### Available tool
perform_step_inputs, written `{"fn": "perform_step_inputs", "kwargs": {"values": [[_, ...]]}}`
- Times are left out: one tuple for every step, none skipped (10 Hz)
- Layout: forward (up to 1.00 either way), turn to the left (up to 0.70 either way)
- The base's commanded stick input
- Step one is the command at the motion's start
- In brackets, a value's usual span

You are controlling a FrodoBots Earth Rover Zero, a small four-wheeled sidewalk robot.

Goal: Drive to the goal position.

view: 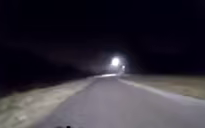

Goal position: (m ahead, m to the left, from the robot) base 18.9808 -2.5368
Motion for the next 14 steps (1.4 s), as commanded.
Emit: {"fn": "perform_step_inputs", "kwargs": {"values": [[1.00,0.15],[1.00,0.06],[1.00,0.05],[1.00,0.05],[1.00,0.05],[1.00,0.05],[1.00,0.08],[1.00,0.12],[1.00,0.12],[1.00,0.12],[1.00,0.09],[1.00,0.05],[1.00,0.04],[1.00,0.04]]}}
